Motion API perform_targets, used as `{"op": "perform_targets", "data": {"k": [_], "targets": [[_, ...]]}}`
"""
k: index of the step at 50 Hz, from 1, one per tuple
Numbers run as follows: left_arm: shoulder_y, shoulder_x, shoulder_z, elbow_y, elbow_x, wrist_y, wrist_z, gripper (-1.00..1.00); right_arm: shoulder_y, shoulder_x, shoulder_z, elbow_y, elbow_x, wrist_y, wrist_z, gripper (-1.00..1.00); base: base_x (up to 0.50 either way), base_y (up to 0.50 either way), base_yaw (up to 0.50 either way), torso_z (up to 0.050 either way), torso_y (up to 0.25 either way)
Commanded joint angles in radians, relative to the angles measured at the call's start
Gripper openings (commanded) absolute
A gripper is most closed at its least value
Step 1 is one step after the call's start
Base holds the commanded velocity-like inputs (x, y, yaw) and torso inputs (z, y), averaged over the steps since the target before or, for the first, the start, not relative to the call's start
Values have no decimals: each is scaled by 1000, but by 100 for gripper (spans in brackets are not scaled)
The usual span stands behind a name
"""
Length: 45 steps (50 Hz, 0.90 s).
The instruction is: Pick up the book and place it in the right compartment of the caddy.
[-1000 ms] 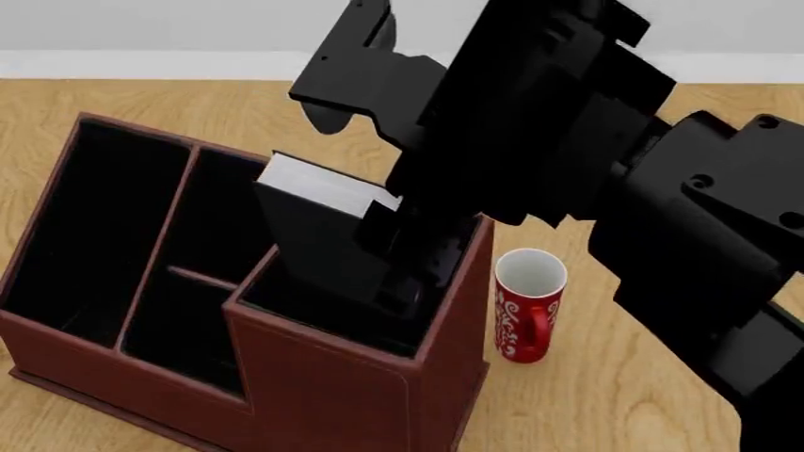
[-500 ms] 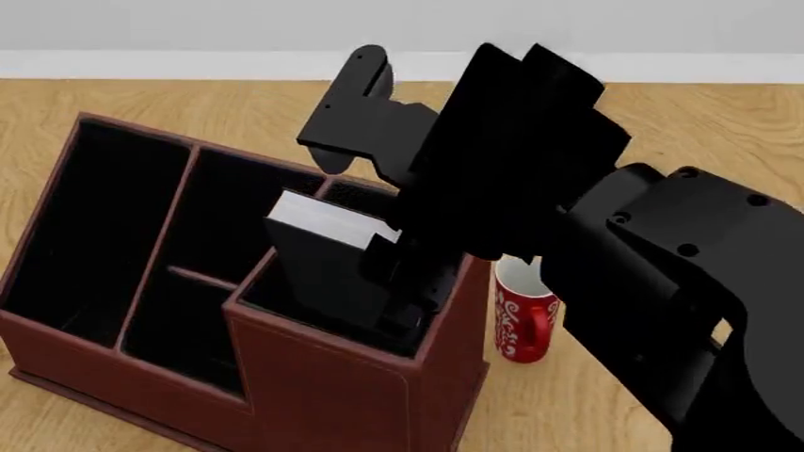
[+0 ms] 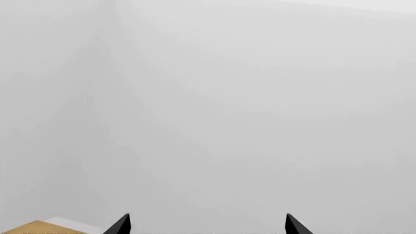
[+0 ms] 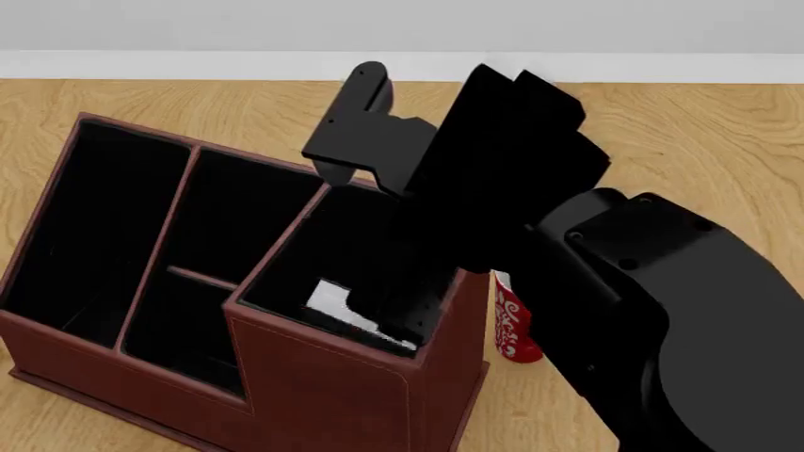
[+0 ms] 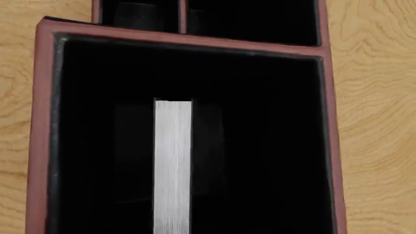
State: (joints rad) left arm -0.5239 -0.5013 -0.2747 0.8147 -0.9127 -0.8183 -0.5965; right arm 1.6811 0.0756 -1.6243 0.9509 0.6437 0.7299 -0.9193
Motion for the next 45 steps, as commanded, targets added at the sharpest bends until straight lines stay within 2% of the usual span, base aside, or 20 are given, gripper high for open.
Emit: {"op": "perform_targets", "data": {"k": [1, 23, 45], "targets": [[8, -1, 3, -3, 2, 8, 1, 100, -4, -16, 3, 37, -24, -34, -11, 100, 0, 0, 0, 0, 0], [4, -14, -20, 19, -39, -1, -26, 100, 35, 40, 20, -114, 0, 45, 30, 100, 0, 0, 0, 0, 0], [-53, -43, -39, 59, -132, -39, -89, 100, 117, 192, 94, -468, 100, 236, 159, 100, 0, 0, 0, 0, 0]]}}
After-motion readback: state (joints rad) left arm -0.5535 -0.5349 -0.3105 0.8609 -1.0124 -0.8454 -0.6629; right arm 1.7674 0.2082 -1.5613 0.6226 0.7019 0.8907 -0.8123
